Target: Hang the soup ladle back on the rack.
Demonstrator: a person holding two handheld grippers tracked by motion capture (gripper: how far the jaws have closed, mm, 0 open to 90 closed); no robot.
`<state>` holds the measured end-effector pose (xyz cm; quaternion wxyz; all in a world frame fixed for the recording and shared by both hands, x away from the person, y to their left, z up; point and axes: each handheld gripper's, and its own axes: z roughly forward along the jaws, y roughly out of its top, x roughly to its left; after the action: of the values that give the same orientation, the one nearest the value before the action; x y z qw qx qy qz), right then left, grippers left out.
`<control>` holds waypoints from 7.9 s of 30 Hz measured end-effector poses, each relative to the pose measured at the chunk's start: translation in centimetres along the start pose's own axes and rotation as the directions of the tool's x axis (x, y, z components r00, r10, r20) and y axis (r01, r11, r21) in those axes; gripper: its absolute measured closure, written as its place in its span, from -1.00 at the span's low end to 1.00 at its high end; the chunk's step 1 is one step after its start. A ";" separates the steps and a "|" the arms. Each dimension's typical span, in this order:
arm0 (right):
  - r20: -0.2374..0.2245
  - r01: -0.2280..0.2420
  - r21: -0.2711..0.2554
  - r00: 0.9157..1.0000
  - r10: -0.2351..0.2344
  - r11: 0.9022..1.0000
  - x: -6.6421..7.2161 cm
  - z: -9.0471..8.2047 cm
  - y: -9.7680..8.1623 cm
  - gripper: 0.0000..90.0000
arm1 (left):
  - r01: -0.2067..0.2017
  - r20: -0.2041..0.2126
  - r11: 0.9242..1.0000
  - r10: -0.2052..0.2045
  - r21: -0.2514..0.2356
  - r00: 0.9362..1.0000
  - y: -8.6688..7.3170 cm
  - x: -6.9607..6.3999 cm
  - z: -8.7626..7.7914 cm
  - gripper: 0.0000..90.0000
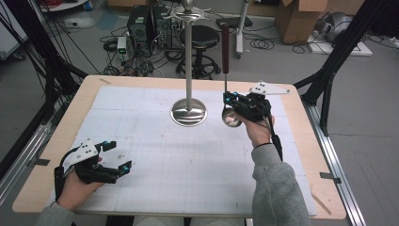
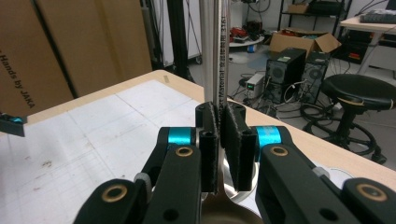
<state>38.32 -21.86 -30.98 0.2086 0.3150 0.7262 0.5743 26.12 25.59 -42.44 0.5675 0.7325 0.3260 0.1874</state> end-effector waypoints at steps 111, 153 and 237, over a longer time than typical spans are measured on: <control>-0.012 0.058 0.114 0.998 -0.057 0.992 0.2 7.4 3.5 0.88 | 0.009 0.007 1.000 -0.009 0.000 1.000 0.0 0.0 0.0 -0.96; -0.036 0.085 0.152 0.996 -0.080 0.985 0.2 7.1 3.3 -0.28 | 0.009 0.002 1.000 -0.009 0.001 1.000 0.0 -0.1 0.0 -0.96; -0.103 -0.047 -0.094 0.994 0.037 0.994 -0.2 -11.1 -12.4 -1.00 | 0.029 0.026 0.999 -0.028 -0.036 0.999 0.4 -0.1 -0.2 -0.96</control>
<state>28.36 -31.51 -40.13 0.1746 0.2902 0.7005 0.6282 25.97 25.59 -42.01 0.5876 0.7195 0.3257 0.1760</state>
